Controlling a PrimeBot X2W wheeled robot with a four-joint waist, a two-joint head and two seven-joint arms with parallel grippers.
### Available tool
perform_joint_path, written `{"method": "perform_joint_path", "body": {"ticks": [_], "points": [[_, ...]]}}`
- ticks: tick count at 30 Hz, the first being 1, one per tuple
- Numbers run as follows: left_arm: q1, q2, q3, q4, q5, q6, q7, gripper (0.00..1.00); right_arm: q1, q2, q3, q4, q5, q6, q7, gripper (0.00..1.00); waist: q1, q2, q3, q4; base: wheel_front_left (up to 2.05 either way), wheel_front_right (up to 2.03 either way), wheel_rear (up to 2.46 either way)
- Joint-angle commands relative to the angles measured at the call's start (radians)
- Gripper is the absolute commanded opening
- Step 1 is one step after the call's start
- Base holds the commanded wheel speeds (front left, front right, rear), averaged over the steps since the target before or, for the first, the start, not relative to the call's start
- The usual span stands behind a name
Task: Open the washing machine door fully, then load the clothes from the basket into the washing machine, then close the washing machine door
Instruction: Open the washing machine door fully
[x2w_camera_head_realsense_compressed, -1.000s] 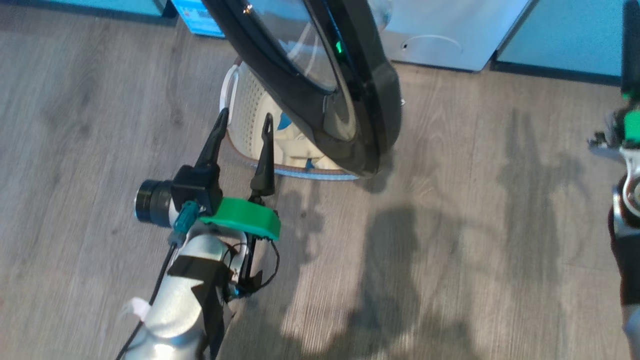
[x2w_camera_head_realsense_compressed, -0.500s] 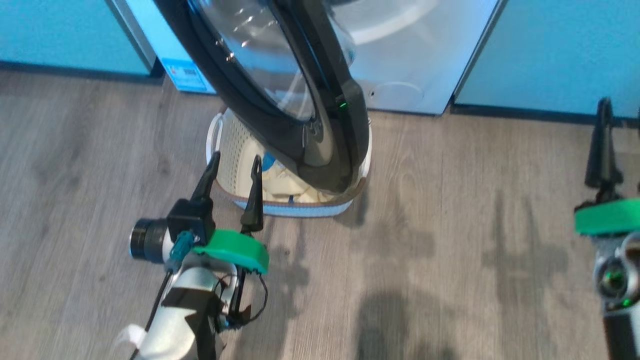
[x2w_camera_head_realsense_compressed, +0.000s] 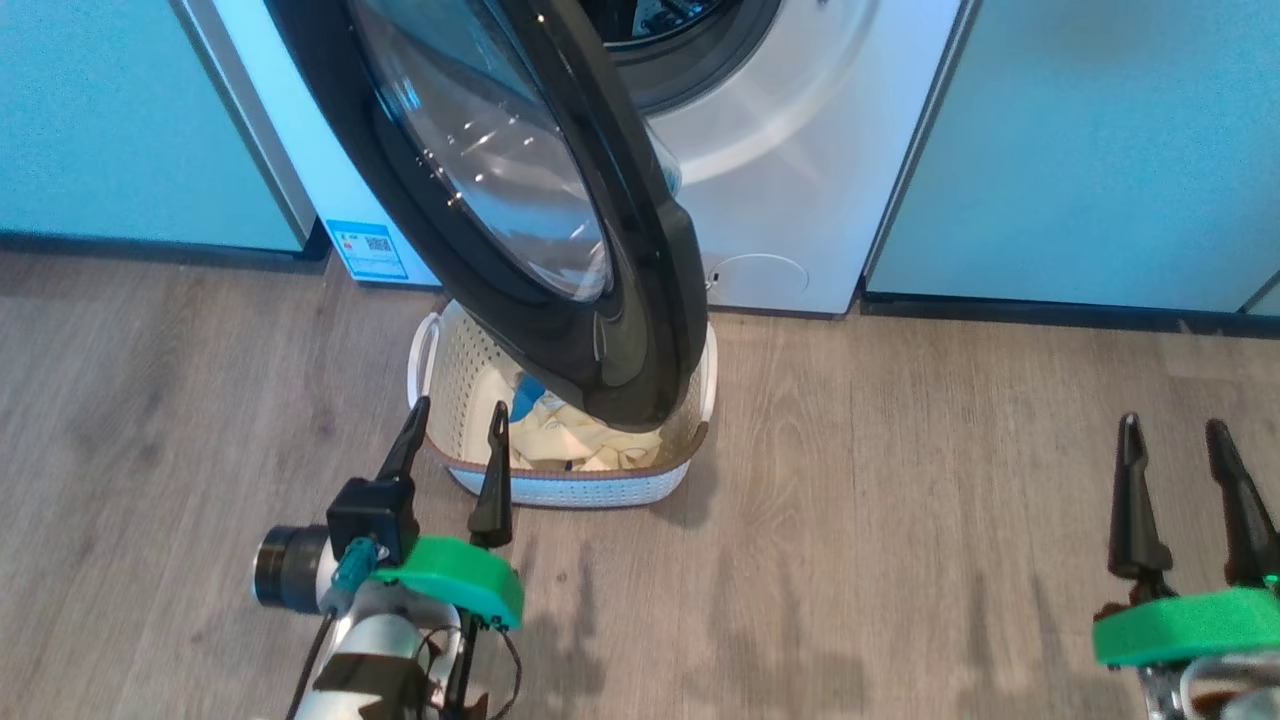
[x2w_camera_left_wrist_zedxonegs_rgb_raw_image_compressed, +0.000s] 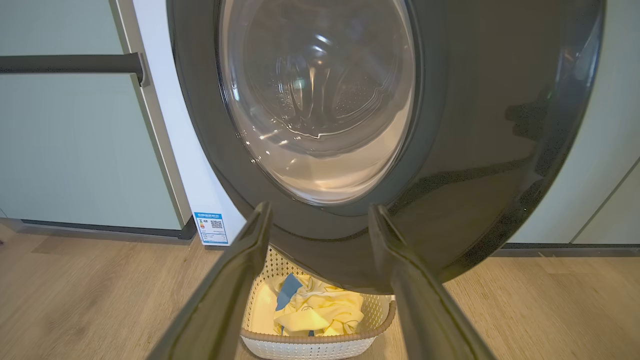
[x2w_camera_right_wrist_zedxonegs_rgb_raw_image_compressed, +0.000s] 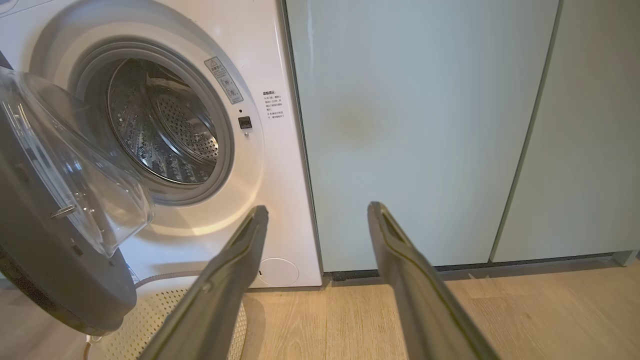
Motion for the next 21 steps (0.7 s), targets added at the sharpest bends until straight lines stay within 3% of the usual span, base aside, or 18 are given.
{"method": "perform_joint_path", "body": {"ticks": [1,21], "points": [[-0.013,0.016,0.029,-0.025,-0.005,0.003,-0.007,1.0,-0.004,-0.001,0.015,-0.049,-0.015,0.004,-0.009,1.0,0.0001,0.0,-0.009,-0.004,0.0,0.0,0.0],[0.019,0.016,0.039,-0.028,-0.013,0.01,-0.007,1.0,0.085,0.003,0.017,-0.077,-0.028,0.004,-0.009,1.0,0.0001,0.0,-0.04,-0.005,0.0,0.0,0.0]]}}
